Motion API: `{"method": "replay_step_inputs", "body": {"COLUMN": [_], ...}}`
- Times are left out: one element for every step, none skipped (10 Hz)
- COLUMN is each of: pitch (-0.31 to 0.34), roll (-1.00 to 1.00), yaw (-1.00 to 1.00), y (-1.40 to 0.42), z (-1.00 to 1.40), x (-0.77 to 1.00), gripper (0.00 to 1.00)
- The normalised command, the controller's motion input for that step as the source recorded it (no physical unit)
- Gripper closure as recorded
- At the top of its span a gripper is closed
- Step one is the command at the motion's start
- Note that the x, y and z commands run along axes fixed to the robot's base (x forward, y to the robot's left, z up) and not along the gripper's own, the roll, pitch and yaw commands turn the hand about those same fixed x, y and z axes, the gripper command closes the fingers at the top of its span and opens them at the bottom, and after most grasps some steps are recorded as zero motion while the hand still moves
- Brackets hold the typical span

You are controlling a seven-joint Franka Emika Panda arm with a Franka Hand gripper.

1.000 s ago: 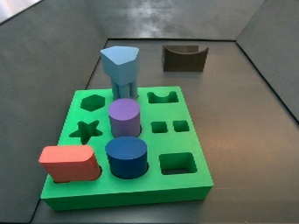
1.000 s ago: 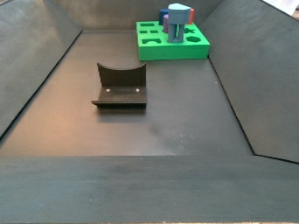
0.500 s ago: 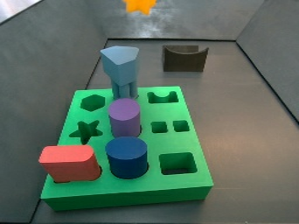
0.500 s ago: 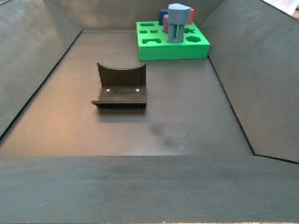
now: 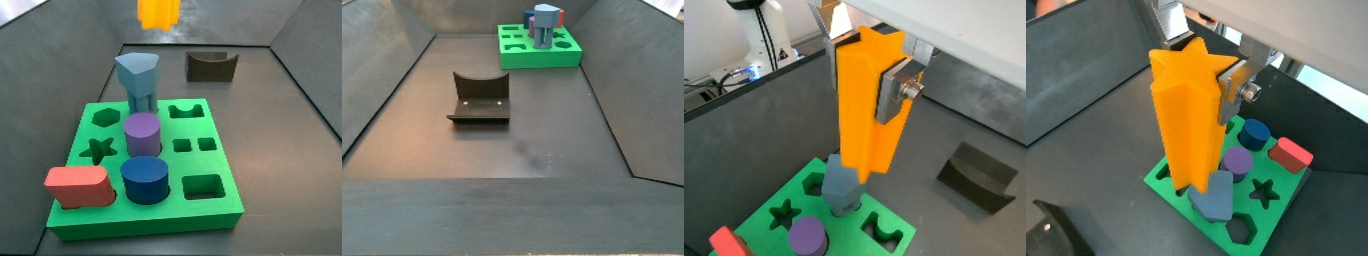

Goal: Pick up the star object. Move up. Place the star object on the fixture. Regrasp the star object. Move to above the board. Insert the star object.
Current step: Insert the star object.

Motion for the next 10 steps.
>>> {"method": "replay_step_inputs", "body": {"pitch": [0.0, -0.016, -0.054, -0.077, -0.066, -0.049, -0.033, -0.003, -0.021, -0.064], "roll": [0.0, -0.03, -0.04, -0.08, -0.07, -0.06, -0.05, -0.05, -0.09, -0.15], "yaw": [0.0, 0.0, 0.0, 0.0, 0.0, -0.02, -0.17, -0.2, -0.2, -0.23], "y": [0.0, -0.03, -0.11, -0.19, -0.25, -0.3, -0.29, -0.3, -0.29, -0.28], "z": [-0.06, -0.01, -0.12, -0.17, -0.16, -0.16, -0.25, -0.27, -0.25, -0.23], "x": [0.0, -0.03, -0.02, -0.15, -0.22, -0.29, -0.42, -0.36, -0.35, -0.33], "gripper": [1.0, 1.0, 1.0, 1.0, 1.0, 1.0, 1.0, 1.0, 1.0, 1.0]}}
